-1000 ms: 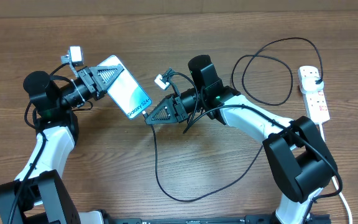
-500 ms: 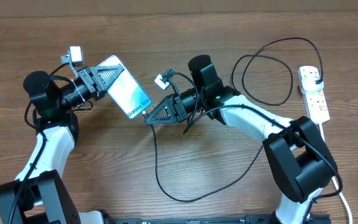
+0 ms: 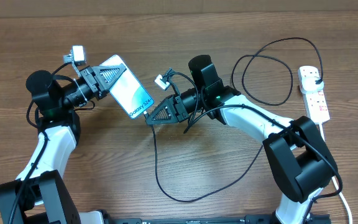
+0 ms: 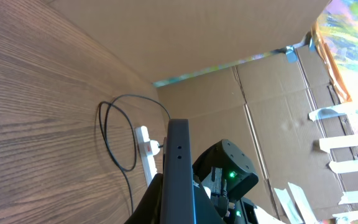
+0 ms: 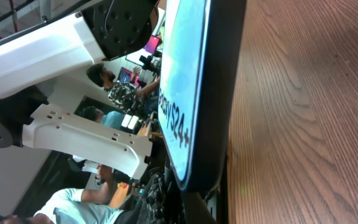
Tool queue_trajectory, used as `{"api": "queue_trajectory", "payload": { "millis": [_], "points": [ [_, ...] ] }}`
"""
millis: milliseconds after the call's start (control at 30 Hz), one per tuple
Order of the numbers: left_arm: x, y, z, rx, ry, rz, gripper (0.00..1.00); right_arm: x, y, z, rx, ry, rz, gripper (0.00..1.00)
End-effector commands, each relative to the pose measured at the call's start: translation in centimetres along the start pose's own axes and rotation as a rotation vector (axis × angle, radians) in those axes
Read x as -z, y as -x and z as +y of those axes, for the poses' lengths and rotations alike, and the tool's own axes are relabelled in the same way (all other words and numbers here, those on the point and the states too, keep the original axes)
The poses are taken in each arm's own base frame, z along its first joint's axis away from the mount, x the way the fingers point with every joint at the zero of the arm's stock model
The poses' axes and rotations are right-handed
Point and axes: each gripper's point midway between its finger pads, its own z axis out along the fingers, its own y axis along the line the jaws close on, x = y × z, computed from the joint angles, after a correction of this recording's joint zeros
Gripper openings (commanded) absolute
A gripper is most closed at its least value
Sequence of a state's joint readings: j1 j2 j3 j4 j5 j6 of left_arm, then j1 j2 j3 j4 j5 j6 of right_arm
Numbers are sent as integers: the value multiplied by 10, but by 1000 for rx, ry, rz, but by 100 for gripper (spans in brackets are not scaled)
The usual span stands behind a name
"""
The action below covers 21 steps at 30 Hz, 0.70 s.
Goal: Plug charger to phone and switch on socket
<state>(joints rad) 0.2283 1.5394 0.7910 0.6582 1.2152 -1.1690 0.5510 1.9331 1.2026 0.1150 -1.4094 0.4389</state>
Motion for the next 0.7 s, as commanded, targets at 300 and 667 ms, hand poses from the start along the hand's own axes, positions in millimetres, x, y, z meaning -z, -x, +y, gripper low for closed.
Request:
{"api": "queue_trajectory", "payload": {
  "millis": [300, 667],
  "points": [
    [-4, -17, -42, -155, -120, 125, 4, 2, 8, 12, 37, -6, -12, 4],
    [-4, -24, -43, -151, -130, 163, 4, 2, 7, 13, 39, 0, -9, 4]
  ]
}}
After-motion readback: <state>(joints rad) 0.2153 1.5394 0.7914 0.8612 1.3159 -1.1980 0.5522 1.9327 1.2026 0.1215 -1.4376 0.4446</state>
